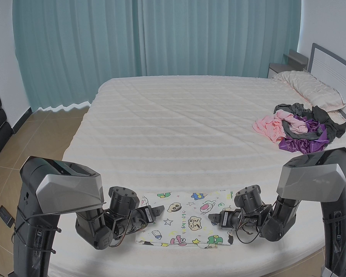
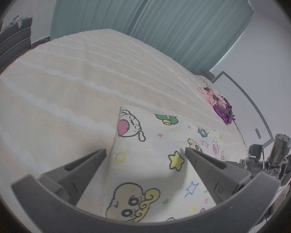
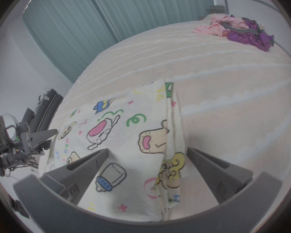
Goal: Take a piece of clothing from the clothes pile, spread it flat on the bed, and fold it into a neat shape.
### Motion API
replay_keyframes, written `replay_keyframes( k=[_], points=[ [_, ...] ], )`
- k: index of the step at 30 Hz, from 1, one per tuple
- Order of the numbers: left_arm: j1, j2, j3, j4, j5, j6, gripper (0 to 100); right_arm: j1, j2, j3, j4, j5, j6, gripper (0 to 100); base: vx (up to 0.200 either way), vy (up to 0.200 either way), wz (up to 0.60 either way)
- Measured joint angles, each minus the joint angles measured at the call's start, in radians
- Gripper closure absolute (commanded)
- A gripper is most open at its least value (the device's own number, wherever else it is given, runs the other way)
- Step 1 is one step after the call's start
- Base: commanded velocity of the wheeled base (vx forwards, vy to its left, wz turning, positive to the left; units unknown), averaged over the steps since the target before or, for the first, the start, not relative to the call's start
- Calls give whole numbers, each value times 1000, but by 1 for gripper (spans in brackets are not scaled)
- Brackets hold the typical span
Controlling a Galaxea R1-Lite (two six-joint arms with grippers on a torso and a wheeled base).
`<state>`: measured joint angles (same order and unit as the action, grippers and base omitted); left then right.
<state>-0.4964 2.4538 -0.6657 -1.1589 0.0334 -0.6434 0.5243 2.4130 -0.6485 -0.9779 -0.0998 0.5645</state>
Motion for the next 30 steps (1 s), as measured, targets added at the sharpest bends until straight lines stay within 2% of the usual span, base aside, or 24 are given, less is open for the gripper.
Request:
replay_keyframes(
  k=[9,10,12,13,25,30],
  points=[
    [-32,6,-13,-1,-1,-10,0,18,-5,-2,-6,65,12,0,0,0,0],
    [-36,6,-13,-1,-1,-11,0,22,-7,-2,-3,69,23,100,0,0,0],
    [-42,6,-13,-1,-1,-13,0,33,-9,-6,4,74,36,100,0,0,0],
    [-45,6,-13,-1,-1,-14,100,38,-10,-8,6,75,38,100,0,0,0],
    [-67,-2,18,-10,1,-65,100,45,-31,-15,-3,79,126,100,0,0,0],
    [-72,-19,32,-10,16,-149,100,39,-46,-1,-7,79,153,100,0,0,0]
  ],
)
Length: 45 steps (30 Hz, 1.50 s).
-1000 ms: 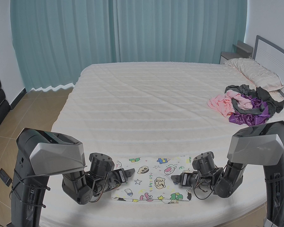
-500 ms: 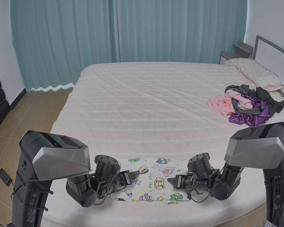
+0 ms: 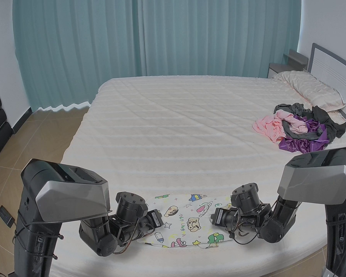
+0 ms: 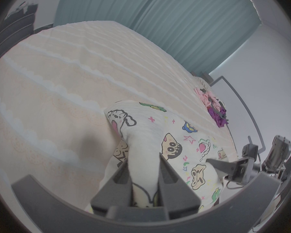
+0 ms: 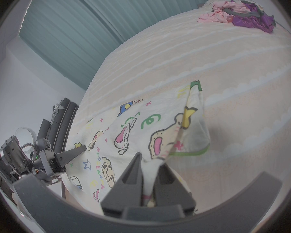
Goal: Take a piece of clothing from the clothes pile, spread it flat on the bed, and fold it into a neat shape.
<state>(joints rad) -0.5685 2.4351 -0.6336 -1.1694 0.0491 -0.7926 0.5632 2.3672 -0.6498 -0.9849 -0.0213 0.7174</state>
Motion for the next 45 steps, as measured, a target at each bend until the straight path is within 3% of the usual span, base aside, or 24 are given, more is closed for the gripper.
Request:
replay_keyframes(
  k=[5,45],
  points=[
    [-6,-24,11,0,8,-17,100,-1,-18,20,-5,0,21,100,0,0,0],
    [-40,-116,49,-1,16,-64,100,-26,-86,41,7,6,53,100,0,-200,0]
  ],
)
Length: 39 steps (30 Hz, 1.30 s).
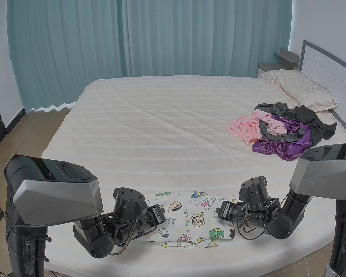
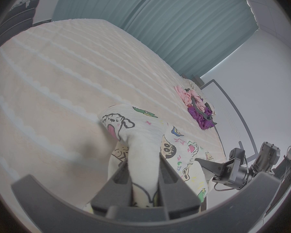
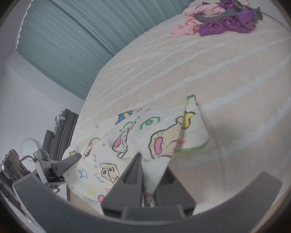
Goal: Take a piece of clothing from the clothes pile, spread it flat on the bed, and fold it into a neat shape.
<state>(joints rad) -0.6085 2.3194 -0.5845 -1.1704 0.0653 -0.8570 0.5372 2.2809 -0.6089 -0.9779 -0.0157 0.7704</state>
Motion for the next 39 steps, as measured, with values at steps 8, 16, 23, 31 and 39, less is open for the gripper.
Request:
replay_keyframes(
  k=[8,16,23,31,39],
  points=[
    [0,0,-2,0,0,-1,100,-7,-3,-1,0,0,0,100,0,-200,0],
    [0,-1,-3,0,-1,-1,100,-14,-5,-3,3,0,0,100,0,-200,0],
    [1,-1,-5,0,0,-1,100,-18,-6,-6,6,0,-1,100,0,-200,0],
    [1,-1,-4,0,0,-2,100,-22,-2,-8,7,0,-4,100,0,-150,0],
    [6,4,-6,0,-1,-32,0,-27,13,-13,2,0,-6,0,0,0,0]
  ],
)
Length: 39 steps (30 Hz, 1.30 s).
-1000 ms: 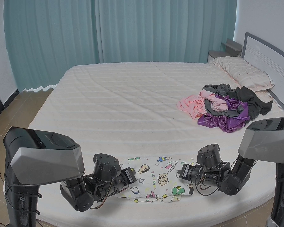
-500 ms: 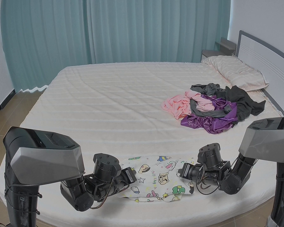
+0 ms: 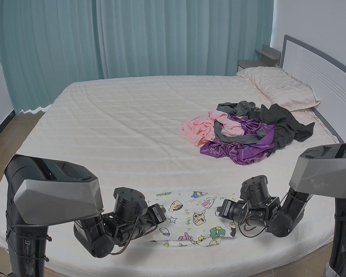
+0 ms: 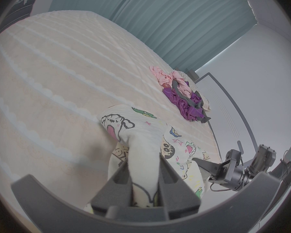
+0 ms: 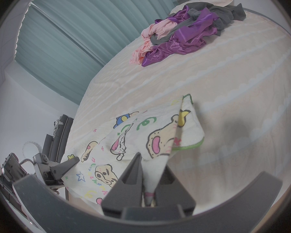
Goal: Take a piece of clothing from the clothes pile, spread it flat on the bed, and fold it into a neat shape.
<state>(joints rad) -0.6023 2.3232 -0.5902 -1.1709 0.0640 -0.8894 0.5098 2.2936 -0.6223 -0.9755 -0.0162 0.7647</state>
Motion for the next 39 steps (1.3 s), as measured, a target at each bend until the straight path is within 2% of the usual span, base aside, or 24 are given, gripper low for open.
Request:
replay_keyframes(
  k=[7,10,14,17,19,23,24,39],
  points=[
    [7,3,26,-3,4,-4,0,0,13,7,-1,-8,-7,0,0,0,0],
    [37,4,54,-30,-3,15,0,-7,12,14,1,-8,-20,0,0,0,0],
    [91,5,80,-76,-25,46,0,-21,6,40,-5,-5,-70,0,0,0,0],
    [139,6,87,-93,-68,51,0,-30,-2,88,-11,20,-142,0,0,0,0],
    [172,5,88,-99,-107,49,0,-32,-7,123,-23,51,-187,0,0,0,0],
    [203,1,87,-104,-131,10,0,-32,-12,177,-64,80,-223,0,0,0,0],
    [206,-1,85,-105,-132,-1,0,-31,-12,189,-73,90,-233,100,0,0,0],
    [214,-6,70,-106,-134,-12,0,-21,-6,283,-93,148,-336,100,0,0,0]
  ],
)
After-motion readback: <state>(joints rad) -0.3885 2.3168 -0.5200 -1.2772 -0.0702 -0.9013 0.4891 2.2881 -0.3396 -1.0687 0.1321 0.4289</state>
